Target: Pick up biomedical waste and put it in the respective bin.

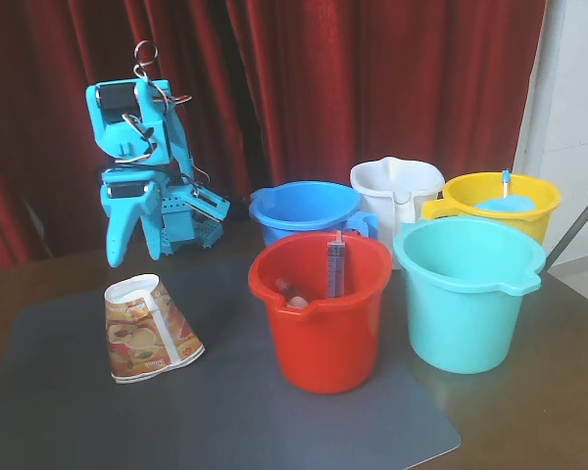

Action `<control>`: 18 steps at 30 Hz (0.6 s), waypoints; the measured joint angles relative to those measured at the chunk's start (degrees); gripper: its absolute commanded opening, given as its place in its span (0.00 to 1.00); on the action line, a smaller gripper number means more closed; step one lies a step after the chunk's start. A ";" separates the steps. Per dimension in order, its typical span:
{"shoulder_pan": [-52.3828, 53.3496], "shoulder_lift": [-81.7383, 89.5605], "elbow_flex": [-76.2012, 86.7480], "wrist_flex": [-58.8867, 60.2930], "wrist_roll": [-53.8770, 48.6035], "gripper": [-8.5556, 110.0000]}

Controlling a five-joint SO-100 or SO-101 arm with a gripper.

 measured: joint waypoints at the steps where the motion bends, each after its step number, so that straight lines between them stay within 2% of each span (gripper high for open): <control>1: 0.35 0.00 0.00 0.00 0.00 0.71; 9: 0.62 0.00 0.18 0.00 0.00 0.71; 18: 0.62 -7.82 0.18 -0.09 2.02 0.71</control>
